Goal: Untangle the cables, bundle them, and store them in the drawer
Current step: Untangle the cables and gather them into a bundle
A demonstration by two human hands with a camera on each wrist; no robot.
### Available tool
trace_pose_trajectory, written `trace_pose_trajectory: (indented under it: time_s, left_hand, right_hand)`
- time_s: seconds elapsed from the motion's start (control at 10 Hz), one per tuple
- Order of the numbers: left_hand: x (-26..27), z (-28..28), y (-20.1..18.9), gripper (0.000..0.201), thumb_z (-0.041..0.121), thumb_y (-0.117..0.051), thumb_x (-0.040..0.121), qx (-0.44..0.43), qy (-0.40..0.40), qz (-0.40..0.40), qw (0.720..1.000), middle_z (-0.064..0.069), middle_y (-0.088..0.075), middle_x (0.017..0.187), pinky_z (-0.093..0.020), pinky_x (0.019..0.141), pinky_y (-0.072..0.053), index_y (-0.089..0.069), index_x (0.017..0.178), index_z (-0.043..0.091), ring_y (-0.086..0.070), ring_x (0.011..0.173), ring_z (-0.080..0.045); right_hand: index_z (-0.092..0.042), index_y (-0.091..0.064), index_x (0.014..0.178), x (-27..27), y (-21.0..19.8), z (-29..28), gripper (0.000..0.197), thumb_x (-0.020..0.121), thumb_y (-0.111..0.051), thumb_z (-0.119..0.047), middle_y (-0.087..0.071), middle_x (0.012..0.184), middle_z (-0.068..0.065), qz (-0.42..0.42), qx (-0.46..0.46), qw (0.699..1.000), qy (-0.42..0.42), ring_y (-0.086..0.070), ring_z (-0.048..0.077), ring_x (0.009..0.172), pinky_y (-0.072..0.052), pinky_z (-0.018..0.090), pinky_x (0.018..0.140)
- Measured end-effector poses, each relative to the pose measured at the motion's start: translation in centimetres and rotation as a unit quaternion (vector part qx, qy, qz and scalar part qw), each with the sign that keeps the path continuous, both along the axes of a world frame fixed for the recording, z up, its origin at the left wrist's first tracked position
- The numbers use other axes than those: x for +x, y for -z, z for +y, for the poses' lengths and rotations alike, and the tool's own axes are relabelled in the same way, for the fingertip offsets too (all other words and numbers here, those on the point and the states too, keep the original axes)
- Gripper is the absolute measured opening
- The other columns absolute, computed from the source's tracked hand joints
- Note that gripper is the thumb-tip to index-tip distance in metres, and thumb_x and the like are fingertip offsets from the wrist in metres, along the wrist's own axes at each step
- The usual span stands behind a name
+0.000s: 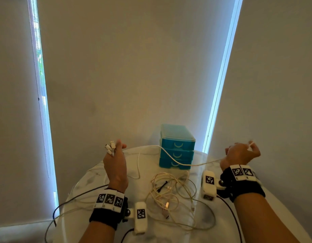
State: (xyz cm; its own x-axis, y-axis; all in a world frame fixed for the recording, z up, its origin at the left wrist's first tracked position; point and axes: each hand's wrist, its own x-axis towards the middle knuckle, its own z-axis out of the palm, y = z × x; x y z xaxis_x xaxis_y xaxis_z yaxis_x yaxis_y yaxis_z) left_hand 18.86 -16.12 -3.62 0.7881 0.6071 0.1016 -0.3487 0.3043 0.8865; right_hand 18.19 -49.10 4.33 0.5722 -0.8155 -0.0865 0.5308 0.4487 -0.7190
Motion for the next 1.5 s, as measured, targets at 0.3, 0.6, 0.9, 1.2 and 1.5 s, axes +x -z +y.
trace_pose_trajectory:
  time_s: [0.3,0.6,0.9,1.2,1.5]
  left_hand:
    - [-3.0,-3.5,-1.6,0.047,0.006,-0.066,0.103,0.11,-0.052,-0.218,0.968,0.009,-0.046,0.052,-0.026,0.053,-0.037,-0.05,0.06,0.017,-0.041,0.05,-0.009]
    - [-2.0,-3.0,-1.2,0.047,0.019,-0.071,0.102,0.19,-0.077,-0.15,0.967,0.006,-0.049,0.053,-0.033,0.056,-0.041,-0.053,0.058,0.015,-0.045,0.053,-0.009]
    - [-0.8,-3.7,0.6,0.044,0.049,-0.075,0.089,0.43,0.126,-0.013,0.894,-0.003,-0.059,0.063,-0.047,0.067,-0.051,-0.056,0.07,0.014,-0.054,0.06,-0.016]
    - [-0.9,-4.5,1.4,0.03,0.036,-0.08,0.093,0.538,0.243,0.001,0.807,0.016,-0.06,0.063,-0.026,0.063,-0.041,-0.061,0.071,0.032,-0.054,0.059,0.003]
    - [-0.9,-3.9,1.0,0.049,0.044,-0.079,0.092,0.464,0.166,0.021,0.87,0.012,-0.052,0.05,-0.031,0.059,-0.038,-0.052,0.057,0.022,-0.045,0.049,-0.002]
  right_hand:
    - [-0.022,-0.054,0.156,2.8,-6.0,17.0,0.047,0.109,-0.06,-0.019,-0.068,0.143,0.003,0.011,-0.545,0.727,-0.418,-0.062,0.018,0.13,-0.049,0.032,0.108]
    - [-0.015,-0.077,0.123,-1.5,-1.7,12.6,0.026,0.112,-0.055,-0.024,-0.083,0.109,0.005,0.002,-0.487,0.76,-0.432,-0.078,0.028,0.108,-0.063,0.032,0.087]
    - [-0.02,-0.079,0.122,-5.2,4.7,10.1,0.023,0.101,-0.071,-0.022,-0.082,0.11,0.004,-0.031,-0.416,0.807,-0.418,-0.077,0.022,0.105,-0.061,0.031,0.085]
    - [-0.028,-0.081,0.122,-5.3,6.5,11.0,0.024,0.099,-0.076,-0.023,-0.074,0.128,-0.016,-0.065,-0.544,0.779,-0.304,-0.065,-0.004,0.122,-0.052,0.016,0.103]
    - [-0.033,-0.081,0.111,-5.6,6.4,8.5,0.017,0.096,-0.08,-0.026,-0.079,0.107,-0.015,0.037,-0.546,0.77,-0.327,-0.074,0.004,0.1,-0.063,0.033,0.096]
